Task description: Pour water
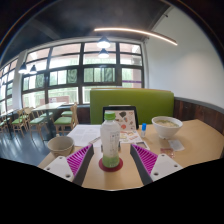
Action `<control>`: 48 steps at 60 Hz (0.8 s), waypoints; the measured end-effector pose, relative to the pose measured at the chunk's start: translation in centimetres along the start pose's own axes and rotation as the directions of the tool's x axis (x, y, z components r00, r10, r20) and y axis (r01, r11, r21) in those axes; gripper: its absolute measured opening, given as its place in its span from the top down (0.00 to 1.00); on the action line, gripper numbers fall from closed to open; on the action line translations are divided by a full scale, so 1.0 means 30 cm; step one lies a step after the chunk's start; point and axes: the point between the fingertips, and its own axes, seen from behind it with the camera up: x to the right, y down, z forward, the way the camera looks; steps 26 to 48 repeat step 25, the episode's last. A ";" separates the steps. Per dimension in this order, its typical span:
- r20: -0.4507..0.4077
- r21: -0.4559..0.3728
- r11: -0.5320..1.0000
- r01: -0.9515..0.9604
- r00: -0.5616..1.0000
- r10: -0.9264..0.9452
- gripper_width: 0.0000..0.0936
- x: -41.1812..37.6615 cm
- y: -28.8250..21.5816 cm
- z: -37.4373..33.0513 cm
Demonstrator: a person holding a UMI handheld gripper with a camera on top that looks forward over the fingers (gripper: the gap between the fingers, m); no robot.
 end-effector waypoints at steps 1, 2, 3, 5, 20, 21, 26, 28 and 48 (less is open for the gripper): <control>-0.001 -0.005 1.000 -0.002 1.000 0.002 0.13 0.002 0.003 -0.034; 0.001 -0.009 1.000 -0.005 1.000 0.005 0.13 0.002 0.005 -0.068; 0.004 -0.012 1.000 -0.010 1.000 0.010 0.13 0.000 0.006 -0.102; 0.017 -0.010 1.000 -0.023 1.000 0.023 0.13 -0.008 0.002 -0.172; 0.115 -0.019 0.998 -0.059 0.991 0.061 0.13 -0.097 0.018 -0.613; 0.119 -0.017 0.998 -0.058 0.991 0.059 0.13 -0.097 0.020 -0.632; 0.129 -0.004 0.999 -0.053 0.990 0.053 0.12 -0.123 0.048 -0.720; 0.129 -0.004 0.999 -0.053 0.990 0.053 0.12 -0.123 0.048 -0.720; 0.129 -0.004 0.999 -0.053 0.990 0.053 0.12 -0.123 0.048 -0.720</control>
